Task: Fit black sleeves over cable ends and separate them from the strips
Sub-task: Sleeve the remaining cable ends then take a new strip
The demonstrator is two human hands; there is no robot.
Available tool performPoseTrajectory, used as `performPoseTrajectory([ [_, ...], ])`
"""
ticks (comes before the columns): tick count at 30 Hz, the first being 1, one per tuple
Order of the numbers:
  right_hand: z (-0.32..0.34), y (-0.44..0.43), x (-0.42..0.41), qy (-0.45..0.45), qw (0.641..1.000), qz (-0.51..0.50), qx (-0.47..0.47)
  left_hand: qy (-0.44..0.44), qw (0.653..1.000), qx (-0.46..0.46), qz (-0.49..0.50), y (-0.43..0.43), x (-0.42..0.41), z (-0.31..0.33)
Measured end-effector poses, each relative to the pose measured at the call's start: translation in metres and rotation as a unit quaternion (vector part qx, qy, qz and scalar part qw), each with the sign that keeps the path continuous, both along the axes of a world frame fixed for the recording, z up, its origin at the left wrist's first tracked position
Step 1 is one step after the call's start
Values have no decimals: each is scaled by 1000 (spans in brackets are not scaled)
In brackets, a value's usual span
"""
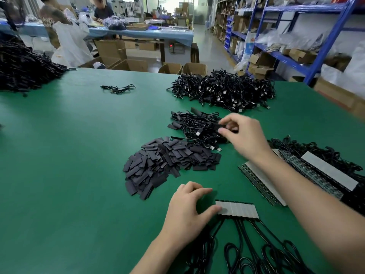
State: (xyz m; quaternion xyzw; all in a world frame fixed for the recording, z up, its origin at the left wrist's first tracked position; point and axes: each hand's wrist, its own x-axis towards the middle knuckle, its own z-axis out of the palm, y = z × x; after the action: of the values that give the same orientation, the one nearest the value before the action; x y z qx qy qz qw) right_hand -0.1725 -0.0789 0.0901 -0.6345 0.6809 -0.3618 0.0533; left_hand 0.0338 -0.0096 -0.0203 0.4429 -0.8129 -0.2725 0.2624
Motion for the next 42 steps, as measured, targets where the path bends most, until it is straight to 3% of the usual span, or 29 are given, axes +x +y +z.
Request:
performPoseTrajectory([
  [4, 32, -55, 7, 41, 999, -7, 30, -62, 998, -19, -24, 0, -2, -3],
  [9, 21, -35, 27, 34, 996, 54, 68, -42, 998, -18, -43, -1, -2, -1],
  [13, -21, 35, 23, -12, 970, 114, 213, 88, 991, 82, -56, 2, -2, 3],
  [16, -44, 86, 8, -52, 959, 102, 258, 194, 968, 145, -61, 1, -1, 6],
  [20, -61, 122, 7, -74, 970, 64, 221, 259, 945, 189, -63, 2, -1, 10],
  [23, -68, 129, 16, 13, 991, 28, 134, 285, 932, 216, -55, 2, 1, 12],
  [28, -82, 133, 33, 4, 999, 32, 40, 256, 945, 199, -27, -2, 1, 10],
  [42, -86, 130, 37, -134, 988, 56, 58, 271, 945, 180, -24, 3, -2, 6],
])
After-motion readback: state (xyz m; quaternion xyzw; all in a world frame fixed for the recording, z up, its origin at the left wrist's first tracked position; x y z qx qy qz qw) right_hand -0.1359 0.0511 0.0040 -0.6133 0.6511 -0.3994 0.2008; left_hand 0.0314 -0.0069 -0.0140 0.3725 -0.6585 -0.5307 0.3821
